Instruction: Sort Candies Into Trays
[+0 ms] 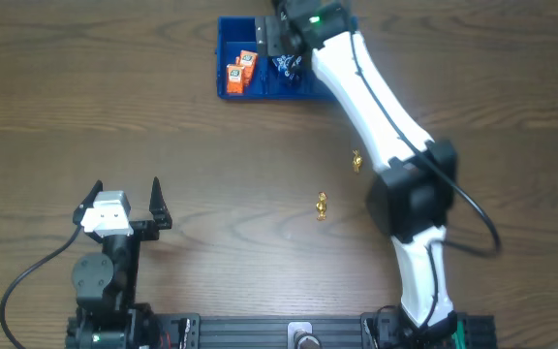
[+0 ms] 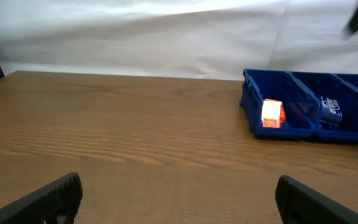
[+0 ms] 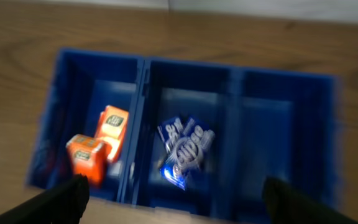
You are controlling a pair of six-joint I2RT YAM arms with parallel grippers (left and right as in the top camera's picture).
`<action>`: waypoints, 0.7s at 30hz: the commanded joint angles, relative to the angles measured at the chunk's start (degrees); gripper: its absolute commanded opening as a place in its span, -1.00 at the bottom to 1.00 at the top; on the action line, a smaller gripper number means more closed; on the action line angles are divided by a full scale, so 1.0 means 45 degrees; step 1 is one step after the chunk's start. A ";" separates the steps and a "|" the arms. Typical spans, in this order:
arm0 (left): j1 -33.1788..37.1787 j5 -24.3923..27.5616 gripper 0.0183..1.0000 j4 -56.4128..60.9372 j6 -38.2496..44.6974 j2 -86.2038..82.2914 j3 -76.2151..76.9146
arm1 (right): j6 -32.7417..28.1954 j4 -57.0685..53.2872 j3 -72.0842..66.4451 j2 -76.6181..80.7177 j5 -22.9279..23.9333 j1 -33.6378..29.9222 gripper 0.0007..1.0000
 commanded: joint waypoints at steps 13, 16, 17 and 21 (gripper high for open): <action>0.0073 -0.0087 1.00 -0.0442 0.0049 -0.0044 -0.0282 | 0.4488 0.1447 -1.6208 -0.8184 -0.2074 0.2123 0.75; 0.0073 -0.0083 1.00 -0.0442 0.0049 -0.0044 -0.0282 | 0.4483 0.2118 -1.6436 -0.7630 -0.2040 0.2103 0.73; 0.0073 -0.0083 1.00 -0.0442 0.0049 -0.0044 -0.0282 | 0.4483 0.2341 -1.6436 -0.7339 -0.1904 0.2069 0.73; 0.0073 -0.0087 1.00 -0.0442 0.0049 -0.0044 -0.0282 | 0.4420 0.3147 -1.6436 -0.6305 -0.1613 0.2016 0.72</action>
